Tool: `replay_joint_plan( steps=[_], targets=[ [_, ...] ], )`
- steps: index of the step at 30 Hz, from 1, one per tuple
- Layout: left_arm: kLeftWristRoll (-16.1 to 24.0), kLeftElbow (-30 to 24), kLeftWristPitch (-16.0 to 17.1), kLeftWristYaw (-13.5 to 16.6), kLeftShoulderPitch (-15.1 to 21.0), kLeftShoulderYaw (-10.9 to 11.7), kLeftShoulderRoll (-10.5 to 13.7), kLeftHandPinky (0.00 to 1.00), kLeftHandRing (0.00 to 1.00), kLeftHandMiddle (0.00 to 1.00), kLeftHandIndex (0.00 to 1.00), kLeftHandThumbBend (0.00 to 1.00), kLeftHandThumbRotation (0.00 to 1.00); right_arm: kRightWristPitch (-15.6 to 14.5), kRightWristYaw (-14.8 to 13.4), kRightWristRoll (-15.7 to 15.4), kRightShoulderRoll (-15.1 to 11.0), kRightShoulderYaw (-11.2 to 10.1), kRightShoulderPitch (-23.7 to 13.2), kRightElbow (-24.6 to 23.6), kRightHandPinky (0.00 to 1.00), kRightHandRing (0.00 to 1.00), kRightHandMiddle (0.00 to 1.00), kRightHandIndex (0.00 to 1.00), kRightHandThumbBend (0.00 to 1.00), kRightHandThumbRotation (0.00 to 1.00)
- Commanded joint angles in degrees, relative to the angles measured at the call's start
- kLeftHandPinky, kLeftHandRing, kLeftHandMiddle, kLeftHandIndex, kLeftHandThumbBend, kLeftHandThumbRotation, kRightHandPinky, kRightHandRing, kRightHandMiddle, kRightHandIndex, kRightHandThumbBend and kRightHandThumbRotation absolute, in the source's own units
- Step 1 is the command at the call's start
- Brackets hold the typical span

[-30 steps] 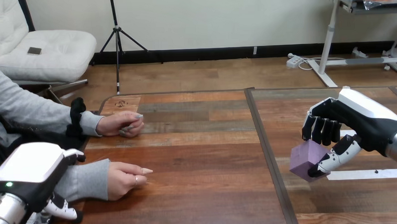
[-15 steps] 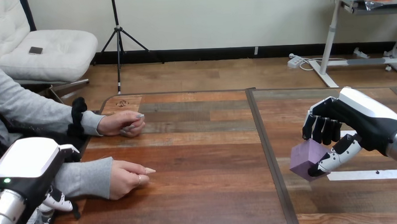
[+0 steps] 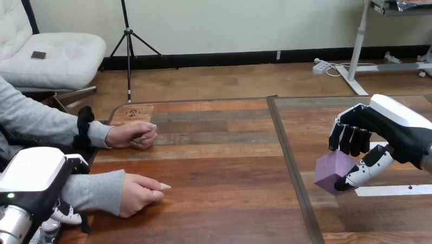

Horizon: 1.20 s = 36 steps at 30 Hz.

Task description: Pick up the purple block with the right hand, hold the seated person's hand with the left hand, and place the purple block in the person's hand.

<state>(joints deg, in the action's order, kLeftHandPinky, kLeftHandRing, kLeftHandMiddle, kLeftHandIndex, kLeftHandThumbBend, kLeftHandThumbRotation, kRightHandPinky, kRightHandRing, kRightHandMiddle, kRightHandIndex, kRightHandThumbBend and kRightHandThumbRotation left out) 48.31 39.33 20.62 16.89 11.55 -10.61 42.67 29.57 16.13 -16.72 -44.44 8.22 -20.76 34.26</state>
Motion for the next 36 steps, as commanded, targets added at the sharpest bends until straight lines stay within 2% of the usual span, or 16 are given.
replay_joint_plan(
  steps=[1,9,12,21,36],
  targets=[
    [-0.45,2.49,-0.53,1.93,3.02,-2.14,-2.32,0.49,0.57,0.62,0.62,1.00,0.00,0.62,-0.79,1.12,0.59,-2.39,-3.45,-0.90,0.36,0.38,0.41,0.41,0.91,0.00],
    [-1.88,4.33,0.24,2.13,4.11,-2.84,-3.12,0.48,0.55,0.59,0.60,1.00,0.00,0.77,-0.65,1.68,0.68,-2.65,-3.29,-1.08,0.36,0.38,0.41,0.41,0.91,0.00],
    [-1.86,4.78,-0.39,1.82,4.58,-3.38,-3.36,0.47,0.54,0.58,0.60,1.00,0.00,0.23,-0.58,1.72,0.66,-2.67,-3.18,-1.49,0.36,0.38,0.41,0.41,0.90,0.00],
    [-2.57,6.49,0.48,2.87,5.50,-4.38,-3.92,0.46,0.53,0.56,0.57,0.98,0.00,1.05,-0.70,2.03,0.67,-2.69,-3.19,-1.15,0.35,0.38,0.41,0.41,0.91,0.00],
    [-2.57,9.91,2.78,5.54,7.17,-6.63,-4.31,0.40,0.46,0.49,0.50,0.93,0.00,0.01,-0.95,1.82,0.62,-2.72,-2.91,-1.89,0.35,0.38,0.41,0.41,0.91,0.00]
  ],
)
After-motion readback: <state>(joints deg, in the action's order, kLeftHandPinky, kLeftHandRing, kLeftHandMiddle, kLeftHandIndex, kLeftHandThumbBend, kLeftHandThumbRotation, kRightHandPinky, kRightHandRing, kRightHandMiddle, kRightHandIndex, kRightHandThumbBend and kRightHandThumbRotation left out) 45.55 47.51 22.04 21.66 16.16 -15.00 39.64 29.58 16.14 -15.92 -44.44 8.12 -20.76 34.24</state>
